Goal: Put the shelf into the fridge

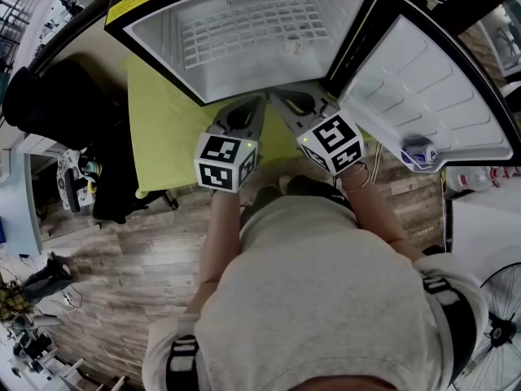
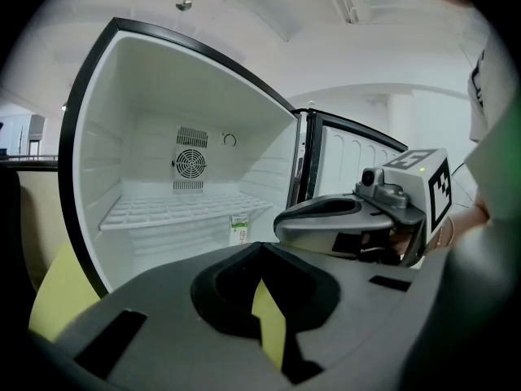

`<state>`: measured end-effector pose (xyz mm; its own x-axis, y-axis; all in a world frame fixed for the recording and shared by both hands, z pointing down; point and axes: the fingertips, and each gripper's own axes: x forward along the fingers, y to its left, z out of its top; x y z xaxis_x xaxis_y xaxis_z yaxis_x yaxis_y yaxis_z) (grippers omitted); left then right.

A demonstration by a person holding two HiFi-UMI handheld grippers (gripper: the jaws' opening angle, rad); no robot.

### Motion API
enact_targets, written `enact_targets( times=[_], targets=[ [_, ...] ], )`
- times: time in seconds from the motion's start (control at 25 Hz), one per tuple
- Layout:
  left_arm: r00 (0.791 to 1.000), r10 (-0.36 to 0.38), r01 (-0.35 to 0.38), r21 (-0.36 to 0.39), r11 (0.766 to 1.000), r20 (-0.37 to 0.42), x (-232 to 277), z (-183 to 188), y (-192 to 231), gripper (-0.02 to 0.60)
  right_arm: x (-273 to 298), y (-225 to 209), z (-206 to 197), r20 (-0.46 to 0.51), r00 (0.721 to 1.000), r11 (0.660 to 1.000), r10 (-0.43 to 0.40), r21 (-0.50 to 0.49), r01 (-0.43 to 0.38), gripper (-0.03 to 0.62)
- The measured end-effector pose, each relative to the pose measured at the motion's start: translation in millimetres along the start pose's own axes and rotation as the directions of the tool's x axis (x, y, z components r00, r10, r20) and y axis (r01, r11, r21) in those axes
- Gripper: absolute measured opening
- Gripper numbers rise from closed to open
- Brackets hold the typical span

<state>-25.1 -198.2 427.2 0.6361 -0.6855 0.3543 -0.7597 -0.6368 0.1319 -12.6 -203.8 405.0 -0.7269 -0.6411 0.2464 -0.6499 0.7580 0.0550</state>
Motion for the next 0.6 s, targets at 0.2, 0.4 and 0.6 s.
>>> enact_targets(
  times=[0.2,0.4,0.6],
  targets=[
    [1.000,0.002,-0.002,-0.004,1.000,0.004,-1.1,0.3,-0.6,0.011,1.7,-1.4,-0.3,-0.005,1.000,1.000,0.005,-0.001,-0.005,0.009],
    [1.000,0.010,-0.010,-0.006,1.000,0.012,-2.2,0.2,1.7,0.009,3.5,-4.8,2.0,0.000,1.000,1.000,0.005,-0.004,-0.005,0.009],
    [1.000,0.011,-0.011,-0.001,1.000,0.024,-4.3,4.8,3.0,0.009,5.0,-2.6,4.2,0.005,1.000,1.000,0.008,-0.002,-0.008,0.009]
  ],
)
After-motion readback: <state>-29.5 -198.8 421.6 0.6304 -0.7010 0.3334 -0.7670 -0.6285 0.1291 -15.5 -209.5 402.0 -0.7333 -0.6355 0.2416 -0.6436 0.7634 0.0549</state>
